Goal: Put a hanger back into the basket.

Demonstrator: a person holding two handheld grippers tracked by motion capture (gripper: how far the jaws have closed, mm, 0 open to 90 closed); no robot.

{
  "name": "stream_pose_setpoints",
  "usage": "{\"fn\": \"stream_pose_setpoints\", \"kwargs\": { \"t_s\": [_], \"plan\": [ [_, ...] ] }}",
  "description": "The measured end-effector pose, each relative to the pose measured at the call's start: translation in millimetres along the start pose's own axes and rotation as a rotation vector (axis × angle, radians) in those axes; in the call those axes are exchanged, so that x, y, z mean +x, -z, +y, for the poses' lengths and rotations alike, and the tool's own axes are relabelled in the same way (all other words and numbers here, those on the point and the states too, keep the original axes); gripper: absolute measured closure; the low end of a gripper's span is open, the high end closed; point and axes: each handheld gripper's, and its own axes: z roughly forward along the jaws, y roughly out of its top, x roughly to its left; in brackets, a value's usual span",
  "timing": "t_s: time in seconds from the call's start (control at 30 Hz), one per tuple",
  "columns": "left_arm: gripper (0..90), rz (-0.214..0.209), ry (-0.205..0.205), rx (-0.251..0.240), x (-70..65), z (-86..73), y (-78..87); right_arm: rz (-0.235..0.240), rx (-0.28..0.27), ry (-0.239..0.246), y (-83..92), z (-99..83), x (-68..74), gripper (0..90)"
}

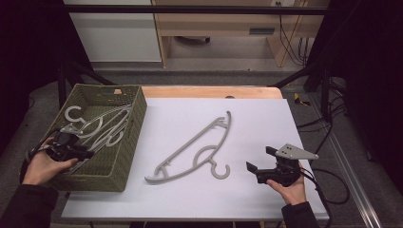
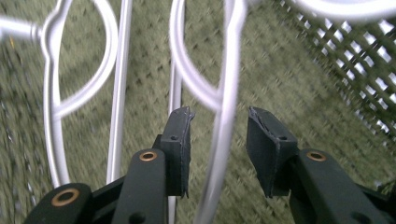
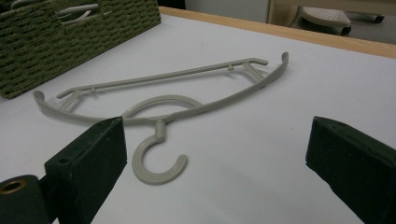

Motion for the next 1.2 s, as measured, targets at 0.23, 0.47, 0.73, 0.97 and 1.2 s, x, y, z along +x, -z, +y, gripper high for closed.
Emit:
{"fn": "stream_pose_setpoints", "kwargs": {
  "t_s": [0.23,0.47,0.73,0.97,1.2],
  "plan": [
    [68.4,0.077,-0.042,0.107,-7.8,11.4,-9.2,0.0,-0.006,-0.002,0.5,0.3,0.2,5.6],
    [75.5,0.075,-0.035,0.135,-8.1,11.0,-11.4,0.001,-0.009,0.001,1.9,0.7,-0.1,5.6],
    [79.2,-0.005,0.058,0.001,11.8,3.7,9.3,-0.005,-0.002,0.009,1.5,0.4,-1.3,5.6],
    [76.1,0.036,0.202,-0.086,37.7,-3.5,18.2,-0.004,-0.002,0.007,1.0,0.3,-1.2,5.6],
    [74.2,0.132,0.312,-0.081,57.3,-9.9,14.5,-0.003,0.0,0.002,0.1,0.1,-0.6,5.6]
  ]
}}
